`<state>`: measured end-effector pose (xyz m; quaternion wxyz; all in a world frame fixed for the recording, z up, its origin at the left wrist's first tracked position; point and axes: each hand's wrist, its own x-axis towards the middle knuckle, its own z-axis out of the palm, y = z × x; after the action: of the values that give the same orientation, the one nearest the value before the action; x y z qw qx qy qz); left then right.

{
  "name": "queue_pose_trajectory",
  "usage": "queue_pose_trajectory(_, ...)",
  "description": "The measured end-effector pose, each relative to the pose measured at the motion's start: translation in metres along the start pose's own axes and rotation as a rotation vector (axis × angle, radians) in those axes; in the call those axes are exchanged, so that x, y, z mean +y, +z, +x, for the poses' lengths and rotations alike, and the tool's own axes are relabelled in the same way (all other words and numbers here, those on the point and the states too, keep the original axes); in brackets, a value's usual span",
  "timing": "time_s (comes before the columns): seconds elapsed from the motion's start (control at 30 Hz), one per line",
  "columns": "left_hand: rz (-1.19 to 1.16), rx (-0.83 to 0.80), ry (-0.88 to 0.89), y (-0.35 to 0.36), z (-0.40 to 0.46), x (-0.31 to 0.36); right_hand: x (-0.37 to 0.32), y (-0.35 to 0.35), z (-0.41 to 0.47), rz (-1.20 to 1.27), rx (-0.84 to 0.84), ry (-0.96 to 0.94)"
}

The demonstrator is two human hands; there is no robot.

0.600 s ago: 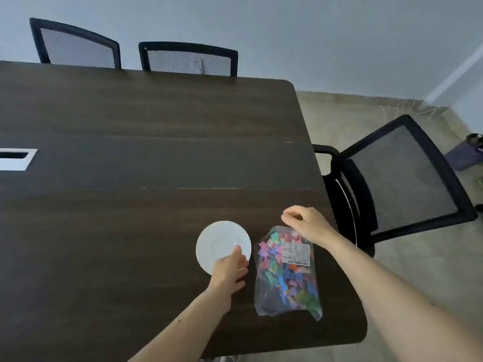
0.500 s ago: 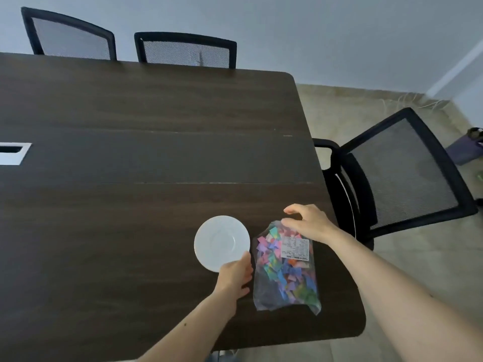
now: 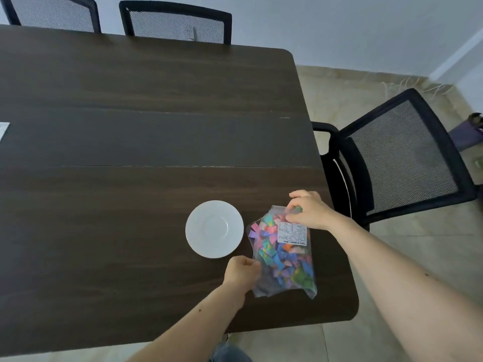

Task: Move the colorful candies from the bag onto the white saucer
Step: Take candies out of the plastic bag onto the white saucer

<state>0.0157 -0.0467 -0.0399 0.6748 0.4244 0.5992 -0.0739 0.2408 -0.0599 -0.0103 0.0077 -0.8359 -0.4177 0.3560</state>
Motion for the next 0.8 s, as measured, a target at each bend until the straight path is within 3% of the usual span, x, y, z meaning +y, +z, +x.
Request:
queue_pose_trajectory(0.43,0.009,-0.034,0.116,0.0,-0.008,0.012,0.012,-0.004,-0.001,0.355,0.082,0.008)
queue_pose_trajectory(0.6,-0.15,-0.062,0.007,-0.017,-0.012,0.015,-0.015,-0.011,0.003,0.308,0.1,-0.061)
queue_pose_trajectory(0.8,-0.262,-0.034,0.017,-0.035,-0.007,0.006,-0.055,-0.013,0.014,0.135,0.124,-0.164)
